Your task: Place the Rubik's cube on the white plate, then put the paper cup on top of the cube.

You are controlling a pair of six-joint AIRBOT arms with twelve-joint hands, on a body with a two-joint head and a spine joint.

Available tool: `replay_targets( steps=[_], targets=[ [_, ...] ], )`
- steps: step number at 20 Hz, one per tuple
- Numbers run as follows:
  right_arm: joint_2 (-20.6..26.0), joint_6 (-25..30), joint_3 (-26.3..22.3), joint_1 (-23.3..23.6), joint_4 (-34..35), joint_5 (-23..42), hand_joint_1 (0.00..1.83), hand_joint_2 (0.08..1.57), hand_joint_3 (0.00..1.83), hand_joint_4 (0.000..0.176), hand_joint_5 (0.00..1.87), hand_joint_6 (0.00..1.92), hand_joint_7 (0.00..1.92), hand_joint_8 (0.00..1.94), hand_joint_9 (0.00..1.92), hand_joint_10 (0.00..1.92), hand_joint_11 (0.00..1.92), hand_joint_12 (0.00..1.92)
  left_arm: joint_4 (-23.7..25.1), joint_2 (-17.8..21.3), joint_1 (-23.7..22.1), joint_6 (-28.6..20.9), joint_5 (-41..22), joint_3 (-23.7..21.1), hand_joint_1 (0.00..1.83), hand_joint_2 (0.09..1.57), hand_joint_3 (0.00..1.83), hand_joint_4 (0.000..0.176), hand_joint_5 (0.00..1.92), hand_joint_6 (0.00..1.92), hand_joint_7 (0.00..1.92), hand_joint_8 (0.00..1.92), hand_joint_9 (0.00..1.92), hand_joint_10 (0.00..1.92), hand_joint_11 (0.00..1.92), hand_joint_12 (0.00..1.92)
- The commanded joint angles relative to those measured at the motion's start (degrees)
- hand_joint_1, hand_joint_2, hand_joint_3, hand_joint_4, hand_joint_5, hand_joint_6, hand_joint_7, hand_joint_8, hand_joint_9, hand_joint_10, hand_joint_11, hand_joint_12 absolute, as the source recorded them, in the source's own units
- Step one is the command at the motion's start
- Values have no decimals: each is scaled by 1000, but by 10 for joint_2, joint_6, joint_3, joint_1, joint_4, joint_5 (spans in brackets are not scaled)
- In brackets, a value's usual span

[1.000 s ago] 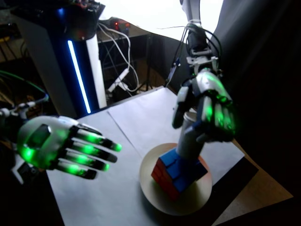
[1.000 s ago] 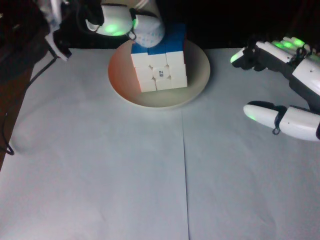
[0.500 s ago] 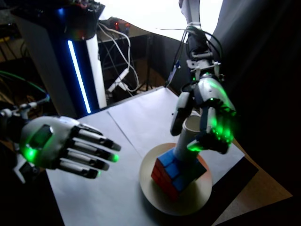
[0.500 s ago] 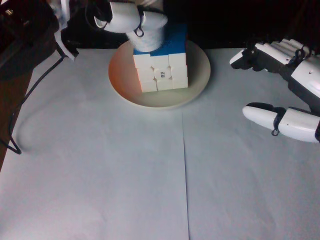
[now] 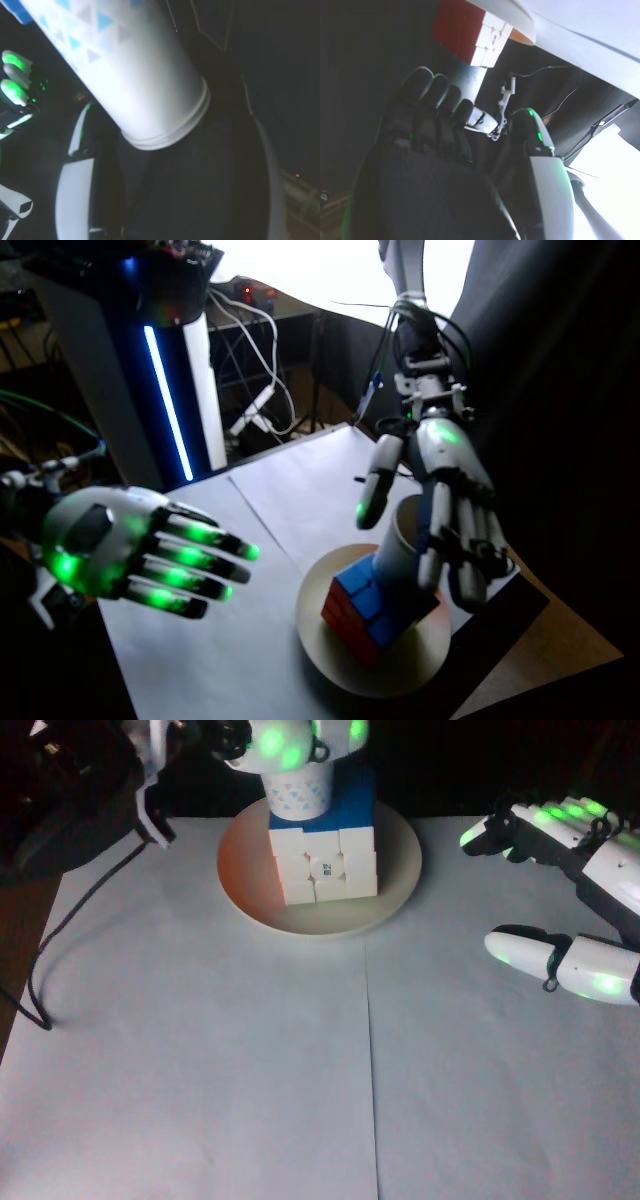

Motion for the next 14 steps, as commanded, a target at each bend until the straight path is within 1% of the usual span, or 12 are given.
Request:
replay_targets(
  steps=[1,2,3,4,5,6,7,10,11,12,13,14],
  targets=[
    [-1,1,2,3,1,74,746,1262,0,0,47,976,128,887,76,1325,0,1742,-7,-3,-6,-6,-54,0,380,1255,0,150,106,0,5,0,77,6,0,1167],
    [-1,1,2,3,1,74,745,1260,0,0,48,975,144,868,82,1317,0,1729,-6,-3,-6,-8,-55,0,368,1247,0,157,83,0,0,0,30,0,0,1089],
    [-1,1,2,3,1,74,757,1273,2,0,41,970,169,882,110,1276,0,1688,-6,-2,-6,-9,-55,0,387,1215,0,171,65,0,0,0,0,0,0,819],
    [-1,1,2,3,1,74,747,1272,1,0,46,967,173,908,112,1279,0,1713,-6,-2,-6,-9,-56,1,419,1202,0,152,85,4,0,0,0,0,0,728],
    [-1,1,2,2,2,74,740,1269,0,0,54,968,150,915,92,1280,0,1736,-6,-1,-6,-10,-58,1,400,1187,0,149,60,11,0,0,0,0,0,482],
    [-1,1,2,2,2,74,741,1275,2,0,52,966,146,913,95,1285,0,1733,-6,0,-6,-10,-60,0,390,1171,0,154,55,8,0,0,0,0,0,461],
    [-1,1,2,2,2,74,745,1266,0,0,57,962,161,901,97,1326,0,1755,-6,0,-6,-10,-62,0,386,1154,0,165,44,1,0,0,0,0,0,315],
    [-1,1,2,1,3,74,785,1275,3,0,41,964,156,860,84,1317,0,1716,-6,8,-6,-11,-76,-8,425,1139,0,153,34,1,0,0,0,0,0,331],
    [-1,1,2,1,3,74,794,1294,7,0,34,949,164,843,120,1292,0,1732,-6,11,-6,-11,-81,-11,428,1130,0,161,10,1,0,0,0,0,0,166],
    [-1,1,2,0,4,74,779,1290,0,0,41,970,163,845,113,1323,0,1760,-6,18,-6,-11,-93,-18,448,1138,0,160,39,3,0,0,0,0,0,375],
    [-1,1,2,0,4,74,780,1291,0,0,47,960,162,884,106,1317,0,1734,-5,20,-6,-10,-95,-19,439,1137,0,157,42,4,0,0,0,0,0,384],
    [-1,1,2,0,4,74,780,1270,0,0,49,960,158,892,100,1325,0,1723,-5,22,-6,-10,-99,-22,406,1126,0,164,34,1,0,0,0,0,0,341]
  ],
)
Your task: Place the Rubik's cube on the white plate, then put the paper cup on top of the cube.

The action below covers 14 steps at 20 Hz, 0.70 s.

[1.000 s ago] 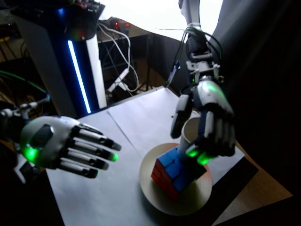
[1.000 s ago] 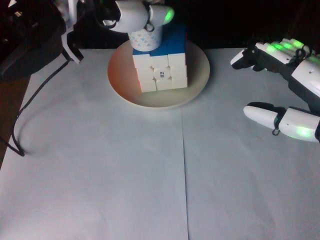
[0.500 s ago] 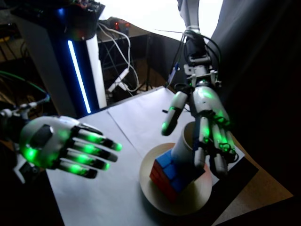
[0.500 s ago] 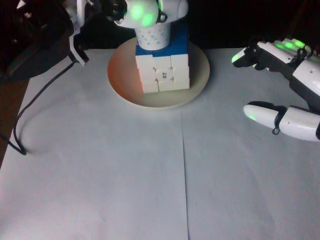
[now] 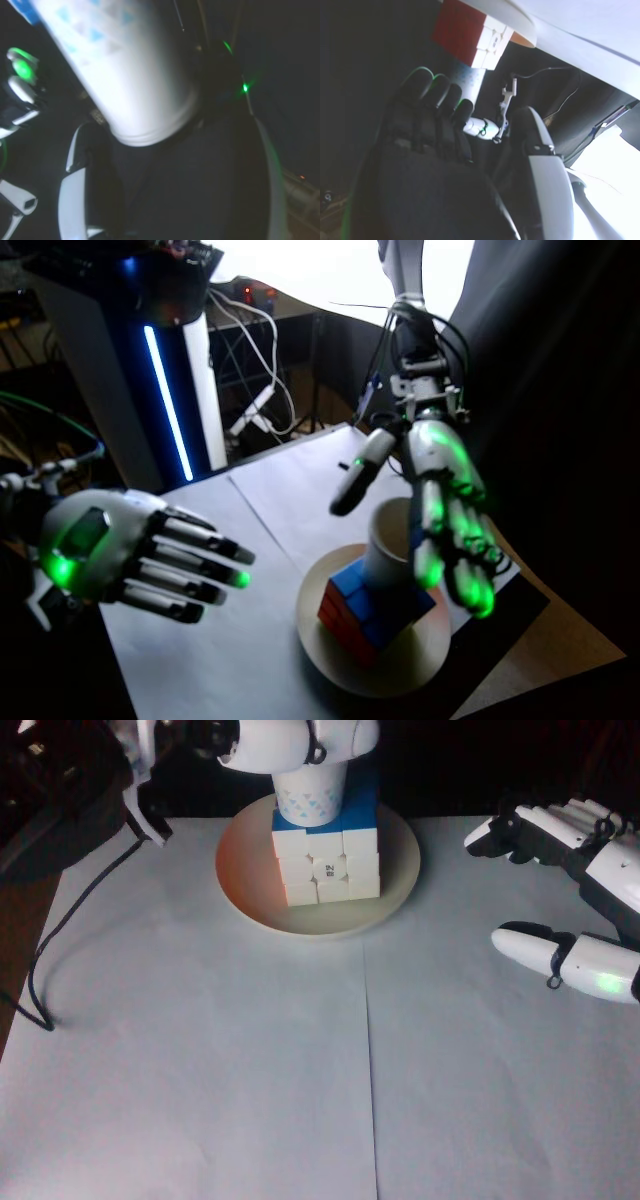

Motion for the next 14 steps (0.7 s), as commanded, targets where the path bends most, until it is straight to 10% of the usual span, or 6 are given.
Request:
replay_targets(
  steps=[1,10,12,14],
  targets=[
    [-1,1,1,3,-1,73,777,1271,0,0,56,941,173,858,118,1309,0,1714,-12,2,-6,-3,-76,-3,403,1137,1,167,12,0,0,0,0,0,0,370],
    [-2,1,1,1,1,74,762,1288,0,0,26,924,160,817,80,1312,0,1719,-11,36,-6,0,-139,-37,443,1206,15,161,30,10,0,0,0,0,46,22],
    [-1,1,0,1,1,74,771,1278,0,0,27,940,184,826,99,1282,0,1661,-20,62,1,11,-180,-61,447,1211,0,138,36,10,0,0,0,0,0,462],
    [4,1,-5,1,1,77,741,1301,3,0,17,938,193,733,114,1257,0,1651,-34,96,13,28,-229,-90,410,1214,1,77,21,4,79,4,120,24,0,865]
  ],
)
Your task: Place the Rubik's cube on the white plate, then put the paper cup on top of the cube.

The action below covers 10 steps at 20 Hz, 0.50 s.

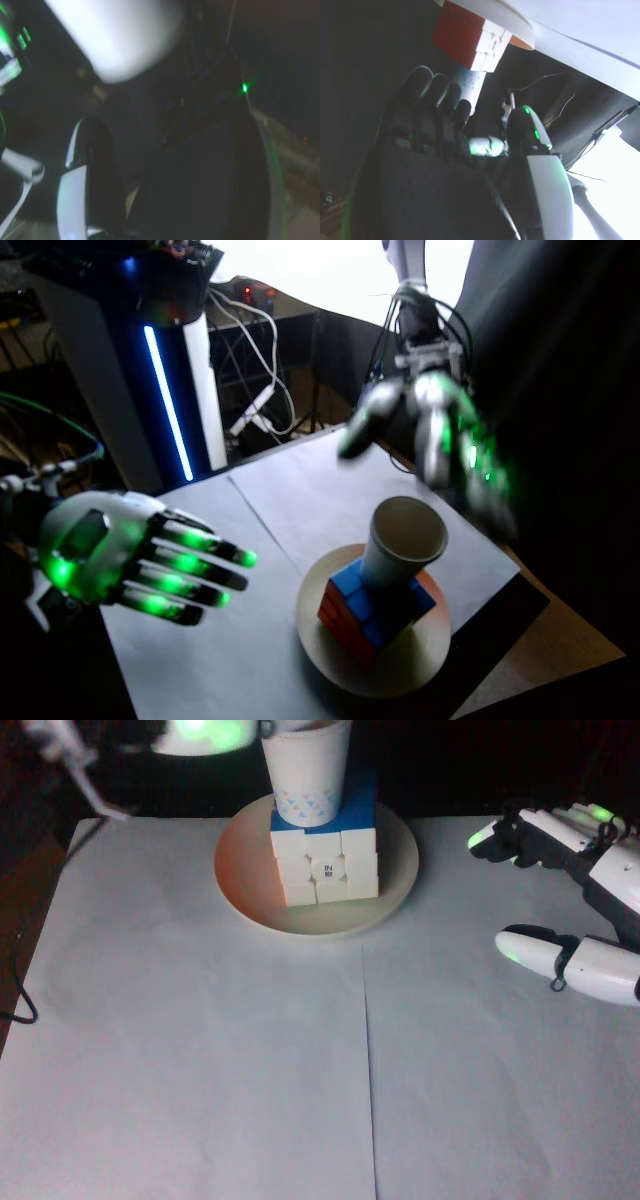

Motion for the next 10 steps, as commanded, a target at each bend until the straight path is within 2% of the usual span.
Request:
replay_targets(
  steps=[1,2,3,4,5,6,7,8,9,10],
  targets=[
    [5,2,-4,5,-4,78,748,1310,3,0,27,902,210,656,95,1239,0,1634,-27,14,4,4,-110,-7,408,1219,1,112,67,13,87,2,126,15,0,835],
    [9,2,-6,5,-4,81,710,1296,0,0,24,905,215,645,101,1249,0,1659,-39,30,16,13,-136,-20,411,1211,0,150,109,14,108,5,157,16,0,790],
    [12,2,-8,5,-4,87,724,1279,0,0,35,882,232,639,118,1242,0,1674,-48,42,26,20,-156,-30,347,1202,0,175,105,9,121,6,178,19,0,786],
    [16,2,-11,5,-4,95,702,1271,0,0,33,817,223,623,117,1206,0,1645,-64,56,42,29,-182,-42,393,1216,0,176,94,3,105,2,162,8,0,732],
    [18,2,-11,5,-4,99,622,1289,1,6,13,475,134,391,27,974,0,1452,-71,64,51,34,-195,-48,522,1233,2,162,9,0,9,0,24,0,0,469],
    [23,2,-13,5,-4,106,579,1289,1,38,40,225,102,104,7,598,0,1112,-85,77,69,43,-215,-58,540,1217,0,174,0,0,0,0,0,0,0,459],
    [27,2,-15,5,-4,111,538,1274,0,57,20,143,20,30,6,359,0,901,-92,84,80,48,-225,-64,559,1214,0,176,0,0,0,0,0,0,0,392],
    [32,2,-17,5,-4,121,477,1267,0,90,3,28,3,5,0,71,0,338,-101,93,91,56,-238,-72,537,1223,2,176,0,0,0,0,0,0,0,174],
    [38,2,-20,5,-4,132,381,1253,0,129,0,0,0,0,0,2,0,13,-109,102,104,63,-252,-80,507,1215,1,176,0,0,0,0,0,0,0,6],
    [45,1,-25,5,-4,143,345,1255,0,133,0,0,0,0,0,0,0,0,-118,112,118,72,-264,-88,504,1221,4,174,0,0,0,0,0,0,0,0]
  ],
)
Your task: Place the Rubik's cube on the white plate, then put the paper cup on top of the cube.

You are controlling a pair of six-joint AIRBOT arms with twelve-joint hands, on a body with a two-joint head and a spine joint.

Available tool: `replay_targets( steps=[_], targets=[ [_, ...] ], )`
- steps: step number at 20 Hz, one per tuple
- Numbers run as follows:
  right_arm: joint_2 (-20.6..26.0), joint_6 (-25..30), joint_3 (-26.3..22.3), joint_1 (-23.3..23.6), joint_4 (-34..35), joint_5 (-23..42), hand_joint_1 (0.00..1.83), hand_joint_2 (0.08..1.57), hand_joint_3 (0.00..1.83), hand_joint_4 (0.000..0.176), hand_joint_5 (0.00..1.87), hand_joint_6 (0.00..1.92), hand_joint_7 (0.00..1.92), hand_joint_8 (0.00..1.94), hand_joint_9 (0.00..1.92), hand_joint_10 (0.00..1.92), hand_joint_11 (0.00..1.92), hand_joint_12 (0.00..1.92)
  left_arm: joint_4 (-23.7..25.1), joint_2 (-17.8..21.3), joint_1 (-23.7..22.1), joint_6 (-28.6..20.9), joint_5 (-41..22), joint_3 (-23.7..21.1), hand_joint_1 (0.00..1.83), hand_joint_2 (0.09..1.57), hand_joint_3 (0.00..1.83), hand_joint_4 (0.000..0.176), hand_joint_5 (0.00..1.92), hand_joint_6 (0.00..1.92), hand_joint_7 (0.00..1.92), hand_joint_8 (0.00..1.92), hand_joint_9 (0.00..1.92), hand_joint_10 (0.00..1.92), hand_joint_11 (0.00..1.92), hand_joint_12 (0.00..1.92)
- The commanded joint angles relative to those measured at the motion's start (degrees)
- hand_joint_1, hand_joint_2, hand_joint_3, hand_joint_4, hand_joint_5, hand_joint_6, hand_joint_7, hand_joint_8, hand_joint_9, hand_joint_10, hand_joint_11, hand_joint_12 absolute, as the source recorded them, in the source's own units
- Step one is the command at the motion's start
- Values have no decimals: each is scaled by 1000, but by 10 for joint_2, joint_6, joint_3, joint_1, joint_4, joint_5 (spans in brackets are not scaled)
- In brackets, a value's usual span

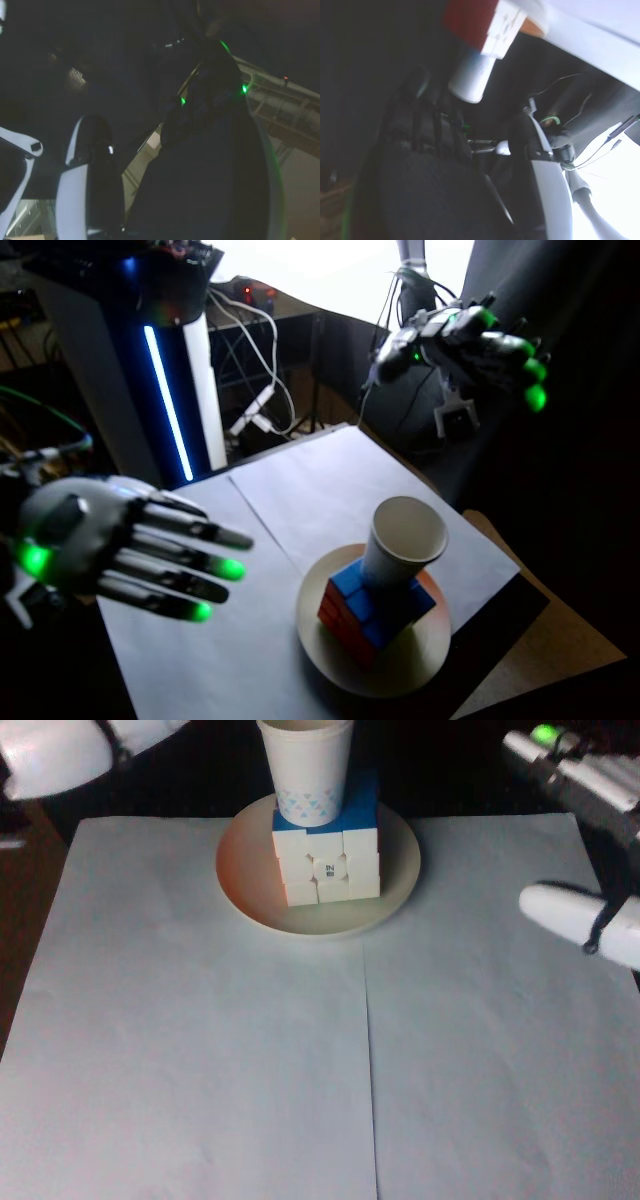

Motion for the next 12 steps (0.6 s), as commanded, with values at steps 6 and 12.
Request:
replay_targets(
  steps=[6,12],
  targets=[
    [33,-43,-32,5,-3,144,399,1293,11,93,0,0,0,0,0,0,0,0,-50,42,59,30,-159,-40,420,1237,9,176,0,0,0,0,0,0,0,0],
    [70,-62,-51,6,4,188,527,1238,0,84,0,0,0,0,0,0,0,0,-102,81,126,59,-246,-75,568,1140,0,176,0,0,0,0,0,0,0,0]
  ],
)
